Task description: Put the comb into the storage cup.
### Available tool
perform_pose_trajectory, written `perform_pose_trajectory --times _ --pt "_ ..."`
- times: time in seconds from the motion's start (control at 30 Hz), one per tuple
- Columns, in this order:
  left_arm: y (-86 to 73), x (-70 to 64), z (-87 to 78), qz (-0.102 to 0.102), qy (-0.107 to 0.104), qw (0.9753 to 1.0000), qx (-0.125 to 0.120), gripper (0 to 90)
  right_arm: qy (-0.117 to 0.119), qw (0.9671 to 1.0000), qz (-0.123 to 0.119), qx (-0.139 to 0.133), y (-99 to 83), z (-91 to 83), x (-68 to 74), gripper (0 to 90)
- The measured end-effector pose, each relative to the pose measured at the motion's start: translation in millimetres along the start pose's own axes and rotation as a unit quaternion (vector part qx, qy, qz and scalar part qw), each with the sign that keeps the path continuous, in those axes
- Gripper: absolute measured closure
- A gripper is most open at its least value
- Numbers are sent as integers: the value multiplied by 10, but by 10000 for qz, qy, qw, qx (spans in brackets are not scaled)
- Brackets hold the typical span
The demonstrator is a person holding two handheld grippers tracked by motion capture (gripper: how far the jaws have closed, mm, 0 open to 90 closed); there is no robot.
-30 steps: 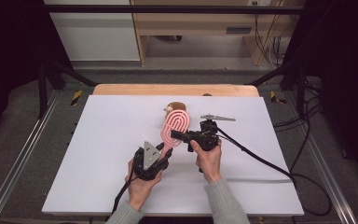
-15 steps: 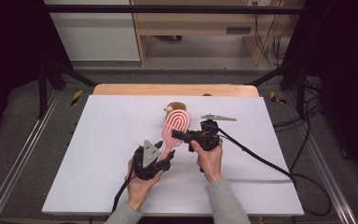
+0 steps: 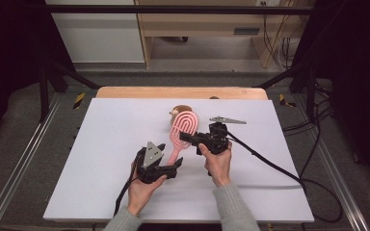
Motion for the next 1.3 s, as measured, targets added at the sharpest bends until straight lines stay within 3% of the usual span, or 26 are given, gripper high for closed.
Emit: perform_pose_trajectory --times 0.33,0.63,0.77,0.87,1.13,1.3 --pt "75 20 -50 -6 -110 9999 92 16 -137 9998 -116 -47 31 -32 -38 631" --pt "175 64 -143 -17 -271 9995 185 0 -228 9994 -207 -131 78 -80 -57 631" --pt "218 103 -215 -69 -361 9993 90 0 -289 9991 -257 -172 106 -101 -73 631" --pt "229 161 -276 3 -304 9995 56 1 -332 9988 -320 -184 127 -119 -90 631" --pt "170 310 -422 -1 -268 9996 46 0 -379 9982 -390 -253 183 -151 -112 631" --pt "40 450 -525 -103 -246 9996 110 0 -453 9975 -449 -310 239 -196 -138 630"
Point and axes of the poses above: each handheld gripper's, and its own axes: z roughly forward along the jaws, y roughly out of its top, x roughly to its left, the point moved 10 cm from there along z, roughly forward along the jaws, and after that the axes turned 6 degrees about -y, right-handed, at the moved point
